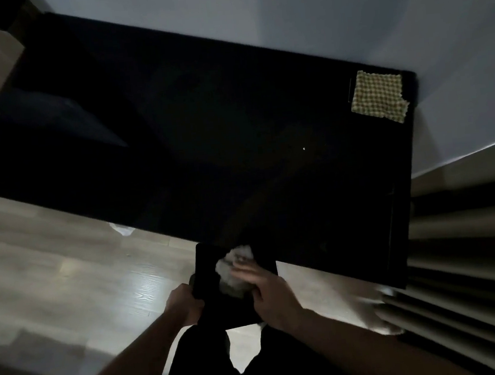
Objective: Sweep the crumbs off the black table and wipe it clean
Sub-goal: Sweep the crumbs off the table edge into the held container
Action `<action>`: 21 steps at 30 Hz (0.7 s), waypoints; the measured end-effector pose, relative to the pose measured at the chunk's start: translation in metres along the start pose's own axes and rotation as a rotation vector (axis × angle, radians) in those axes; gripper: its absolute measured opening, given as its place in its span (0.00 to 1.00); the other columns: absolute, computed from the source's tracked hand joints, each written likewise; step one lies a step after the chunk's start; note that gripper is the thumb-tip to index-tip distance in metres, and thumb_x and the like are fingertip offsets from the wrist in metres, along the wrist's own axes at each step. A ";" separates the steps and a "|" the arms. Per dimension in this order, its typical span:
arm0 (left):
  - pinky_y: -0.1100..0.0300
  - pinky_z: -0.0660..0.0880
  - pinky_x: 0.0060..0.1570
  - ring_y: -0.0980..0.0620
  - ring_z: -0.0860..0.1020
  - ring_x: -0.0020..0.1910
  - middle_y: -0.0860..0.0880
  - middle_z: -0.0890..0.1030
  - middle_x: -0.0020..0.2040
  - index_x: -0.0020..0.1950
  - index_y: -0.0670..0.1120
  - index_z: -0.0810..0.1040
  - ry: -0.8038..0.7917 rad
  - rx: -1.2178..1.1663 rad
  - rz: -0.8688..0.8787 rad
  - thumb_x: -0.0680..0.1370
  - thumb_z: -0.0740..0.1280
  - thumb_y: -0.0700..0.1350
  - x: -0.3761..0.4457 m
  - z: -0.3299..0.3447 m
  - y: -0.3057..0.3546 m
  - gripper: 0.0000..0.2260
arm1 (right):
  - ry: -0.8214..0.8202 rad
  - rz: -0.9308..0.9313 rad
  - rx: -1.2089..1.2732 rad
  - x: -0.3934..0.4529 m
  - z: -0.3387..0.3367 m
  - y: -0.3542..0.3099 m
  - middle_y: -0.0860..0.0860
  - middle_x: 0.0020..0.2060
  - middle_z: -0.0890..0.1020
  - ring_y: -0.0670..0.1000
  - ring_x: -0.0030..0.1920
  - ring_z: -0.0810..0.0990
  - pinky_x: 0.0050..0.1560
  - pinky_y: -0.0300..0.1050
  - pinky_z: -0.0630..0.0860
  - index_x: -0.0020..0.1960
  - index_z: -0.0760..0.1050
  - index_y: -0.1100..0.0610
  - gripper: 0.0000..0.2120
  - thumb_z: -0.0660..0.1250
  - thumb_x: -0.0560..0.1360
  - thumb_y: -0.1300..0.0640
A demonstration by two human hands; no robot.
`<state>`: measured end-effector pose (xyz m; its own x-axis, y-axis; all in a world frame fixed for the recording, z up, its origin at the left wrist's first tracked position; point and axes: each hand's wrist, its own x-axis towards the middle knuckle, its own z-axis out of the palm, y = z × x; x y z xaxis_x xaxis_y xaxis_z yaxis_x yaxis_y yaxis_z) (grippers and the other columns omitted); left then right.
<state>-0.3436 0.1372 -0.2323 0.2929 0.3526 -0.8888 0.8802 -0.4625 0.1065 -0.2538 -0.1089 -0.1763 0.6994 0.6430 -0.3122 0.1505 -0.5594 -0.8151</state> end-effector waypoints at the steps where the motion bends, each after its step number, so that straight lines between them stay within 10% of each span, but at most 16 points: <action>1: 0.49 0.87 0.45 0.41 0.88 0.45 0.40 0.88 0.45 0.49 0.39 0.85 0.005 -0.009 -0.014 0.62 0.66 0.47 0.002 0.003 -0.001 0.20 | -0.006 0.024 0.055 -0.006 -0.002 -0.004 0.37 0.75 0.72 0.30 0.76 0.61 0.80 0.47 0.63 0.73 0.77 0.48 0.33 0.58 0.74 0.71; 13: 0.52 0.87 0.43 0.45 0.88 0.41 0.45 0.87 0.41 0.49 0.42 0.85 0.024 -0.012 -0.043 0.66 0.68 0.47 0.000 0.012 0.002 0.16 | 0.617 0.215 0.014 0.117 -0.209 0.041 0.46 0.76 0.74 0.45 0.77 0.69 0.80 0.42 0.62 0.76 0.73 0.47 0.32 0.61 0.78 0.72; 21: 0.59 0.79 0.34 0.43 0.87 0.43 0.42 0.87 0.42 0.47 0.38 0.84 0.030 -0.065 -0.049 0.67 0.66 0.46 -0.012 0.009 0.007 0.16 | 0.463 0.403 -0.340 0.207 -0.263 0.103 0.52 0.79 0.66 0.61 0.79 0.62 0.78 0.56 0.63 0.79 0.66 0.49 0.28 0.55 0.80 0.61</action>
<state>-0.3444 0.1228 -0.2248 0.2596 0.3982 -0.8798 0.9157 -0.3910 0.0932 0.0903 -0.1717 -0.1966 0.9610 0.1039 -0.2563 -0.0260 -0.8887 -0.4577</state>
